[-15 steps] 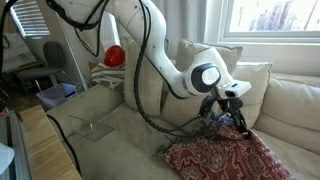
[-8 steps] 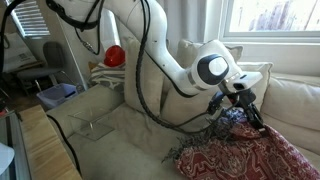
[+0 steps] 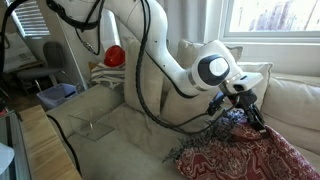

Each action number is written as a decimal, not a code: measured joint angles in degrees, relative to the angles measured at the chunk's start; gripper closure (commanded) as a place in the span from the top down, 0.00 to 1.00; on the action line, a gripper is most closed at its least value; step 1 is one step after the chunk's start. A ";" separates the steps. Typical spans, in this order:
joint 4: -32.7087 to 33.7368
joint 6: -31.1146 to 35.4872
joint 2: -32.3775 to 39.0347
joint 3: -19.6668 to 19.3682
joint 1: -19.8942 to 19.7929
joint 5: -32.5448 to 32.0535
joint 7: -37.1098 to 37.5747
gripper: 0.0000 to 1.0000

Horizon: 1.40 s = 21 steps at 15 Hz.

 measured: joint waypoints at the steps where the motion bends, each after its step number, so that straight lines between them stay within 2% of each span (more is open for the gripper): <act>1: 0.78 -0.54 0.87 -0.34 0.00 0.01 2.52 0.04; 5: 7.94 -5.93 6.67 -5.19 -1.77 -0.38 14.33 0.04; 8: 11.51 -8.73 6.61 -9.32 -5.03 -7.86 25.23 0.04; 9: 12.87 -10.23 6.27 -10.28 -6.27 -10.36 28.27 0.41; 10: 14.62 -12.29 6.23 -11.12 -7.52 -11.24 30.34 0.42; 12: 18.91 -17.94 6.28 -10.94 -10.12 -11.25 30.80 0.55; 14: 22.98 -22.14 5.96 -8.40 -12.56 -11.37 29.28 0.71; 18: 27.18 -22.84 4.03 -2.04 -15.52 -10.32 19.48 0.99; 21: 28.07 -22.78 1.18 2.94 -17.03 -8.96 11.47 1.00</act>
